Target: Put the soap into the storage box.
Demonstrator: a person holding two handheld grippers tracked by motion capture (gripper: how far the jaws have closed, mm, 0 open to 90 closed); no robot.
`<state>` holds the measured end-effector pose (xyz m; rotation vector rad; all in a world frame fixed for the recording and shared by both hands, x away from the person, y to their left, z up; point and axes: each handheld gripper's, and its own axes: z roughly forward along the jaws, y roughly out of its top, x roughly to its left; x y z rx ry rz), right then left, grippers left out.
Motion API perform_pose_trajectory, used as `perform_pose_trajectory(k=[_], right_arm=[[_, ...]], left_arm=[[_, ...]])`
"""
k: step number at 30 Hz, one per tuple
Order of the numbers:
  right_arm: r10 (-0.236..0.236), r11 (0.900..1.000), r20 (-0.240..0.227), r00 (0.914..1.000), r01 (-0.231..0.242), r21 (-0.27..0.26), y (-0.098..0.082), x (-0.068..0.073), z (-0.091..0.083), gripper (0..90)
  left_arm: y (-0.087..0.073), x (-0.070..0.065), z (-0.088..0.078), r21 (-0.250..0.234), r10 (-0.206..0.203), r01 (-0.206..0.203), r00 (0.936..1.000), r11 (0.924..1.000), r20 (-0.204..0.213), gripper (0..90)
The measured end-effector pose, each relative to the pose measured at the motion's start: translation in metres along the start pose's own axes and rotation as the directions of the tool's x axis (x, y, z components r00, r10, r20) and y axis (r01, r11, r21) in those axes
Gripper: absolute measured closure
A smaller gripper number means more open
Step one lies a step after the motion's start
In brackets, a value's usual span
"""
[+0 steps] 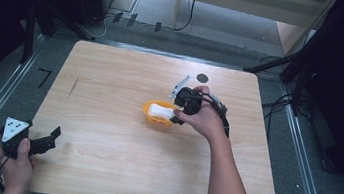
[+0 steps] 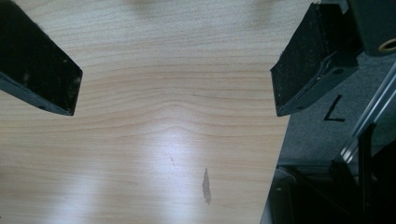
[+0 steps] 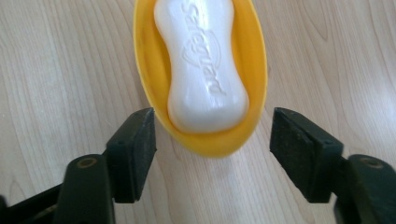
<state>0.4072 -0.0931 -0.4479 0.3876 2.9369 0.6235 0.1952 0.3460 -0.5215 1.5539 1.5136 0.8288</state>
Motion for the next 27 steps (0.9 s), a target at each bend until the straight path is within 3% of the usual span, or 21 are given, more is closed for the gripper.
perform_pose_trajectory(k=[6, 8, 12, 25, 27], right_arm=[[0.063, 0.998, 0.016, 0.9979, -0.062, -0.016, -0.014, 0.001, -0.005, 21.7], [0.062, 0.998, 0.033, 0.9975, -0.062, -0.019, -0.017, 0.002, -0.006, 19.6], [0.083, 0.996, 0.019, 0.9963, -0.083, -0.020, -0.024, 0.004, -0.006, 18.1], [0.183, 0.982, 0.013, 0.9831, -0.182, -0.046, -0.055, 0.010, -0.005, 9.8], [0.194, 0.980, 0.032, 0.9805, -0.192, -0.048, -0.060, 0.013, -0.005, 6.9]], left_arm=[[0.000, 0.000, 0.000, 0.000, 0.000, 0.000, 1.0000, 1.0000, 0.000, 2.1], [0.000, 0.000, 0.000, -0.002, 0.001, -0.001, 1.0000, 1.0000, -0.001, 2.1], [0.000, 0.000, 0.000, -0.001, 0.001, -0.001, 1.0000, 1.0000, -0.001, 2.1], [0.000, 0.000, 0.000, -0.002, 0.002, -0.002, 1.0000, 1.0000, 0.000, 2.1], [0.000, 0.000, 0.000, -0.003, 0.006, -0.006, 1.0000, 1.0000, -0.001, 2.1]])
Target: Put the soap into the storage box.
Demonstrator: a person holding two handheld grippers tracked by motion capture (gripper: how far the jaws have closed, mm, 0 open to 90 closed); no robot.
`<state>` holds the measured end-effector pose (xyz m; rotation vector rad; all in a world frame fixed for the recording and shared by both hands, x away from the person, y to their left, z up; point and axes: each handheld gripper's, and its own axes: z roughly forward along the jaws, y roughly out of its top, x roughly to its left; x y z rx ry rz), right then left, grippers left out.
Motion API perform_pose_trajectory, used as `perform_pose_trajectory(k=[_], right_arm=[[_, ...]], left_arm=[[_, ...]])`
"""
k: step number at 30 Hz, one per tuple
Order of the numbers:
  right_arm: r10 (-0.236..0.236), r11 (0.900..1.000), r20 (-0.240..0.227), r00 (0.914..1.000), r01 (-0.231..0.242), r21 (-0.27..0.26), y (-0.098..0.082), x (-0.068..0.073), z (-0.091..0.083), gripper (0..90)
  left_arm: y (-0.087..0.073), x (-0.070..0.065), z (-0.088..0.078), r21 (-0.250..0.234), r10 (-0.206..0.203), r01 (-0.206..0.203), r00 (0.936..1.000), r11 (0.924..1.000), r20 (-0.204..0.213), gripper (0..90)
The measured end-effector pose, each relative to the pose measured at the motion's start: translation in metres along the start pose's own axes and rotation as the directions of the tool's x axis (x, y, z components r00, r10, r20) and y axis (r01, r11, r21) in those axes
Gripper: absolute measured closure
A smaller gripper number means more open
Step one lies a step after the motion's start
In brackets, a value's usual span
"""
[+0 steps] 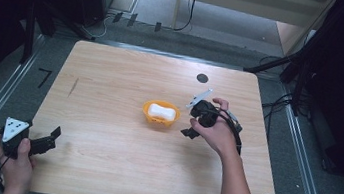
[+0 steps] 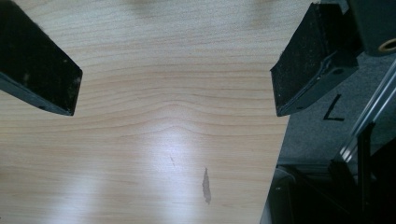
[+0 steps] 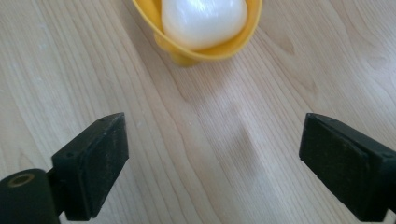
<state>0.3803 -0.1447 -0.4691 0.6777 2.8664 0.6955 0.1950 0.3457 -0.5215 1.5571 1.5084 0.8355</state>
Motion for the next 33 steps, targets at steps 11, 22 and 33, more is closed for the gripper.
perform_pose_trajectory(k=[11, 22, 33], right_arm=[[0.065, 0.997, -0.017, 0.9977, -0.066, -0.041, -0.029, 0.003, 0.000, 0.0], [0.125, 0.988, 0.011, 0.9920, -0.124, -0.089, -0.056, 0.006, -0.009, 0.0], [0.191, 0.973, 0.035, 0.9810, -0.184, -0.140, -0.090, 0.008, -0.018, 0.0]], left_arm=[[0.000, 0.000, 0.000, 0.002, 0.002, -0.002, 1.0000, 1.0000, 0.002, 2.1], [0.000, 0.000, 0.000, 0.000, 0.005, -0.005, 1.0000, 1.0000, 0.000, 2.1], [0.000, -0.001, 0.000, -0.003, 0.005, -0.005, 1.0000, 1.0000, 0.000, 2.1]])
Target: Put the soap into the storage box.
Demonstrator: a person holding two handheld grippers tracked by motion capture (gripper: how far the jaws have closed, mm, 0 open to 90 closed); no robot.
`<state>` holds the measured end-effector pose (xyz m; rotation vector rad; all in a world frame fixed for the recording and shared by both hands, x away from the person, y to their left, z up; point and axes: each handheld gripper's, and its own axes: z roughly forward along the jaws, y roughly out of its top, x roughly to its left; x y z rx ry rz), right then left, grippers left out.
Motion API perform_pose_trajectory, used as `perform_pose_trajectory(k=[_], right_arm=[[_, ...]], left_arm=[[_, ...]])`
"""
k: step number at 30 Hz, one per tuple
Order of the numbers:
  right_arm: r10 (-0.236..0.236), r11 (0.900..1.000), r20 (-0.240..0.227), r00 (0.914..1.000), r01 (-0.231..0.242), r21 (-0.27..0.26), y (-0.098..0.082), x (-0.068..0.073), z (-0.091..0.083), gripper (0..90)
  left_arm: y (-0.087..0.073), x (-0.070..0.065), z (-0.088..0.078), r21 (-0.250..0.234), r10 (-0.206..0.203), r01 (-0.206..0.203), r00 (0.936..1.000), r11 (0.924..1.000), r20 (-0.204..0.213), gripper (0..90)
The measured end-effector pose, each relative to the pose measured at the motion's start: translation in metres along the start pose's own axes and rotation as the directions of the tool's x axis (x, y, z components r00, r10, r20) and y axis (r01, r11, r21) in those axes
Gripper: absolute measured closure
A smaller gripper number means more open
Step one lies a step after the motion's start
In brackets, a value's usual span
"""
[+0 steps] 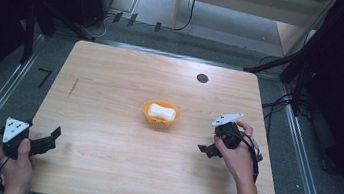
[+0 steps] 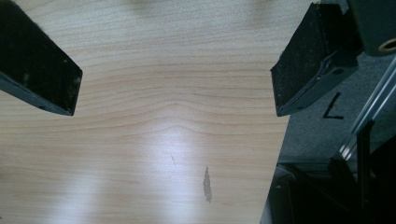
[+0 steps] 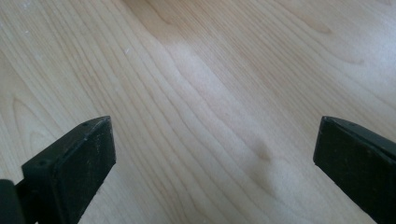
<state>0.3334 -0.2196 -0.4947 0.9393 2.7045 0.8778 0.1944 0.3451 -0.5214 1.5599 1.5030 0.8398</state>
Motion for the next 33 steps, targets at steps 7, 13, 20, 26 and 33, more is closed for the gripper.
perform_pose_trajectory(k=[7, 13, 20, 26, 33], right_arm=[[0.036, 0.998, 0.014, 0.9992, -0.036, -0.043, -0.021, -0.001, -0.008, 0.0], [0.065, 0.995, 0.018, 0.9977, -0.063, -0.081, -0.035, -0.001, -0.015, 0.0], [0.097, 0.989, 0.027, 0.9949, -0.094, -0.114, -0.055, 0.000, -0.020, 0.0], [0.126, 0.982, 0.024, 0.9917, -0.121, -0.143, -0.073, -0.001, -0.026, 0.0], [0.145, 0.975, 0.030, 0.9891, -0.137, -0.176, -0.089, 0.001, -0.032, 0.0]], left_arm=[[0.000, 0.000, 0.000, -0.002, 0.002, -0.002, 1.0000, 1.0000, -0.002, 2.1], [0.000, 0.000, 0.000, -0.004, 0.001, -0.001, 1.0000, 1.0000, -0.002, 2.1], [0.000, -0.001, 0.000, -0.002, 0.003, -0.003, 1.0000, 1.0000, -0.004, 2.1], [0.000, -0.001, 0.000, -0.002, 0.004, -0.004, 1.0000, 1.0000, -0.004, 2.1], [0.000, -0.001, 0.000, -0.001, 0.001, -0.001, 1.0000, 1.0000, -0.005, 2.1]])
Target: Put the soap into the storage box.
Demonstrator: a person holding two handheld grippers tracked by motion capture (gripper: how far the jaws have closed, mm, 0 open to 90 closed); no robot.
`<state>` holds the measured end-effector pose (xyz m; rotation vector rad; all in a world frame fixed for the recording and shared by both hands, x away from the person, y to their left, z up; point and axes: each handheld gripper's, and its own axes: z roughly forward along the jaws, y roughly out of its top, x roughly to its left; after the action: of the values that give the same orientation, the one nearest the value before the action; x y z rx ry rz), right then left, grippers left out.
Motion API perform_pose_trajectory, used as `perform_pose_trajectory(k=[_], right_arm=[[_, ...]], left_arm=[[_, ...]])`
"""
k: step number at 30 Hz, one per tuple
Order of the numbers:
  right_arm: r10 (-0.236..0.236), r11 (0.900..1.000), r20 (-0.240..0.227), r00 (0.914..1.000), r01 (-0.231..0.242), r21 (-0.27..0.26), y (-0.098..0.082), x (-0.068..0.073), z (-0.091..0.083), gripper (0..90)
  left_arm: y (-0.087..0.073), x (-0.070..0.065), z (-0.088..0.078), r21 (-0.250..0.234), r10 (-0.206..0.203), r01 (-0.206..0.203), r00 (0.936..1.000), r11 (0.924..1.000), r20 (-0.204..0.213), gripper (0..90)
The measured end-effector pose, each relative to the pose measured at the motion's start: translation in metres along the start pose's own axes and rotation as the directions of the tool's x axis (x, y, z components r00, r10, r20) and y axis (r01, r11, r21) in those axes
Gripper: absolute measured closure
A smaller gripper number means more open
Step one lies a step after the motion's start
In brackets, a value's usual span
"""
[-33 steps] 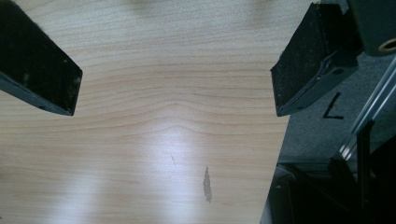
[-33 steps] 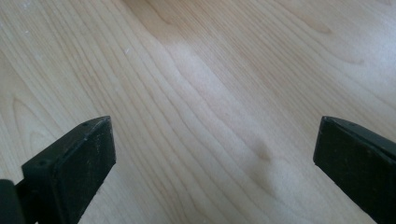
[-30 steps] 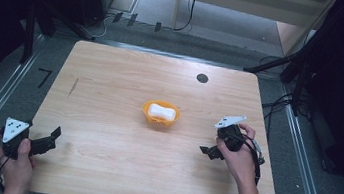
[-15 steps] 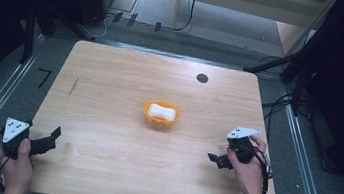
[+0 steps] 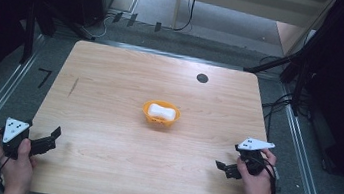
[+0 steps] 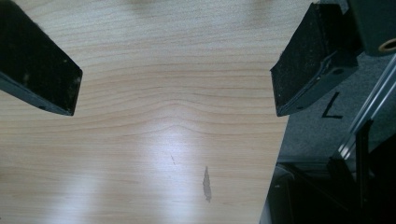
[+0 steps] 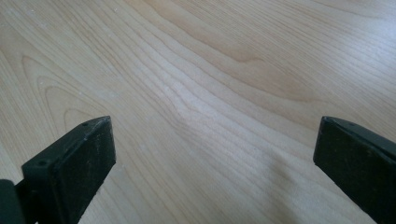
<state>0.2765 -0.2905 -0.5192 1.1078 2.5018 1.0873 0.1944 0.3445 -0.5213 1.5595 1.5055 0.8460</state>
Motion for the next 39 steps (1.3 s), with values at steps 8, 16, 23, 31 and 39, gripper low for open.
perform_pose_trajectory(k=[8, 16, 23, 31, 39], right_arm=[[0.024, 0.999, 0.005, 0.9997, -0.024, -0.040, -0.018, 0.000, -0.008, 0.0], [0.041, 0.996, 0.017, 0.9990, -0.039, -0.081, -0.036, 0.001, -0.015, 0.0], [0.072, 0.992, 0.024, 0.9971, -0.069, -0.103, -0.051, 0.000, -0.023, 0.0], [0.096, 0.988, 0.037, 0.9947, -0.091, -0.126, -0.065, -0.002, -0.034, 0.0], [0.119, 0.982, 0.050, 0.9916, -0.110, -0.150, -0.080, -0.005, -0.045, 0.0]], left_arm=[[0.000, 0.000, 0.000, -0.001, 0.000, 0.000, 1.0000, 1.0000, -0.001, 2.1], [0.000, 0.000, 0.000, -0.001, 0.002, -0.002, 1.0000, 1.0000, 0.000, 2.1], [0.000, 0.000, 0.000, -0.001, 0.003, -0.003, 1.0000, 1.0000, -0.001, 2.1], [0.000, 0.000, 0.000, 0.003, 0.005, -0.005, 1.0000, 1.0000, -0.001, 2.1], [0.000, 0.000, 0.000, 0.002, 0.005, -0.005, 1.0000, 1.0000, -0.001, 2.1]])
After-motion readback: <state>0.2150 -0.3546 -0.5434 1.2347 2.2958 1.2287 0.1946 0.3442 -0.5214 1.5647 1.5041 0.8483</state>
